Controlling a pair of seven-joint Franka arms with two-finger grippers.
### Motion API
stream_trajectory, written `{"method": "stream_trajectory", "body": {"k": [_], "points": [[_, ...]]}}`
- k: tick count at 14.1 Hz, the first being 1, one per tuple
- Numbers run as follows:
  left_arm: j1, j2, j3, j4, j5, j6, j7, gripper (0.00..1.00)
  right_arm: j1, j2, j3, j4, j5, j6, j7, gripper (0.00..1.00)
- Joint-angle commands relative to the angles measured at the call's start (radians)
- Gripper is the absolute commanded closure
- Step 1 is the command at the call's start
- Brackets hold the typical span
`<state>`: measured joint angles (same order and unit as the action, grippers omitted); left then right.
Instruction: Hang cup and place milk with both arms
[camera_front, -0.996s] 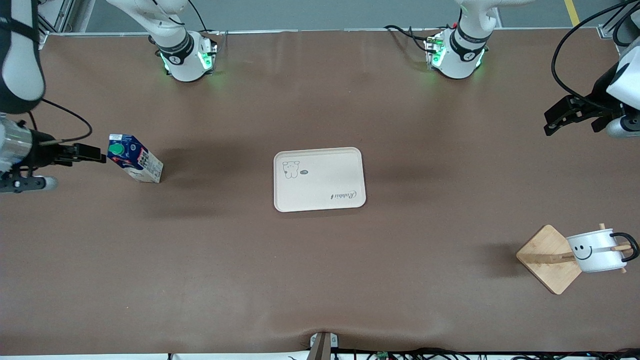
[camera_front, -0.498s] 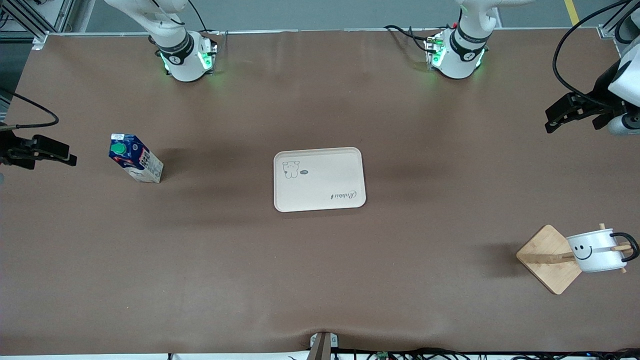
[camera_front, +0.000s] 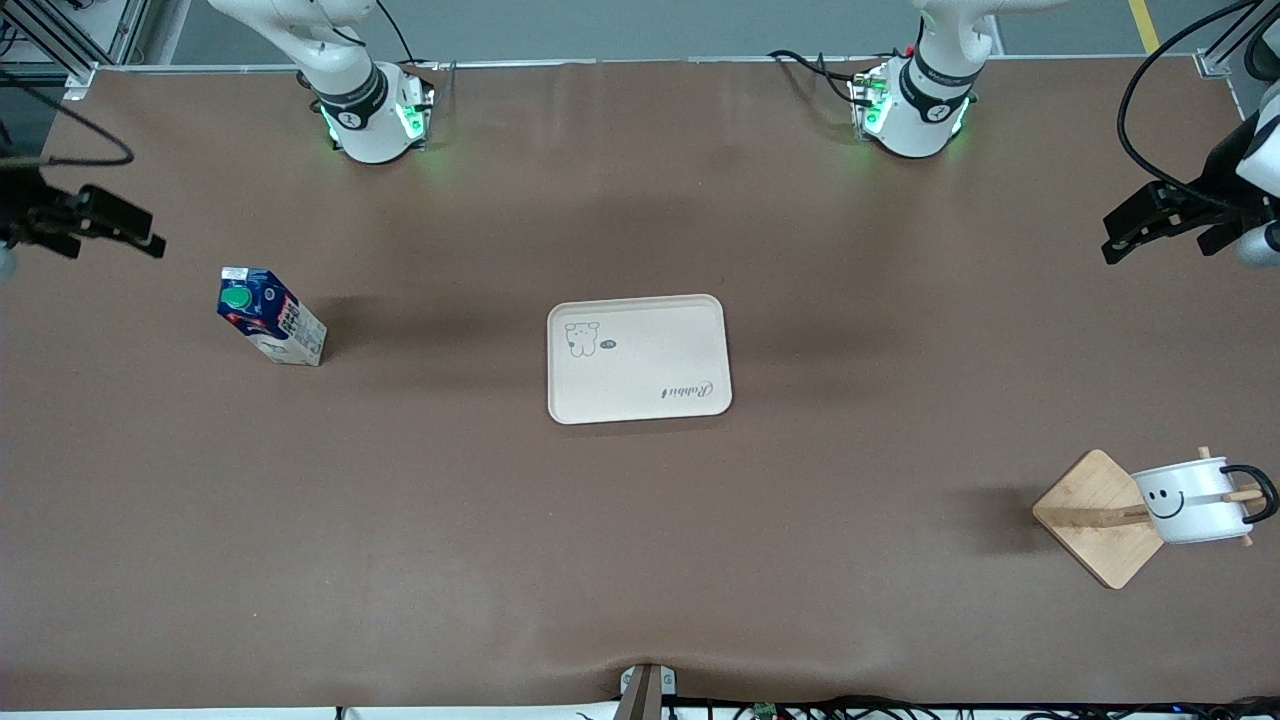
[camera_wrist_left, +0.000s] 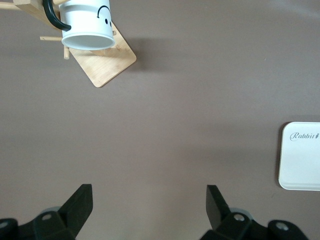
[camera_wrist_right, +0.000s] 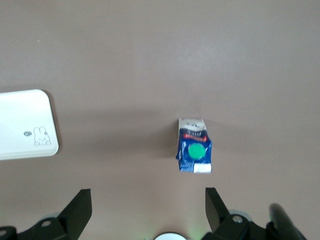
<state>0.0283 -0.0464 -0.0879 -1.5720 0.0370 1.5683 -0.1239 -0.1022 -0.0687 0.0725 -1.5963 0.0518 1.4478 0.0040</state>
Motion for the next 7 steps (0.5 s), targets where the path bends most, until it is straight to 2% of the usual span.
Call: {"method": "stream_trajectory", "body": {"k": [1, 3, 5, 7], "points": [[0.004, -0.015, -0.001, 0.003, -0.012, -0.017, -0.007, 0.0, 0.019, -0.049, 0.0, -0.047, -0.017, -0.024, 0.019, 0.0], [0.004, -0.013, -0.001, 0.003, -0.012, -0.017, -0.008, 0.0, 0.029, -0.04, 0.0, -0.028, -0.02, -0.017, 0.016, 0.0], [0.004, -0.013, -0.001, 0.003, -0.012, -0.017, -0.008, 0.0, 0.03, -0.013, -0.002, 0.039, -0.023, -0.021, 0.007, 0.0], [0.004, -0.013, -0.001, 0.003, -0.011, -0.017, -0.008, 0.0, 0.038, 0.001, -0.002, 0.071, -0.073, -0.027, 0.004, 0.0]]}}
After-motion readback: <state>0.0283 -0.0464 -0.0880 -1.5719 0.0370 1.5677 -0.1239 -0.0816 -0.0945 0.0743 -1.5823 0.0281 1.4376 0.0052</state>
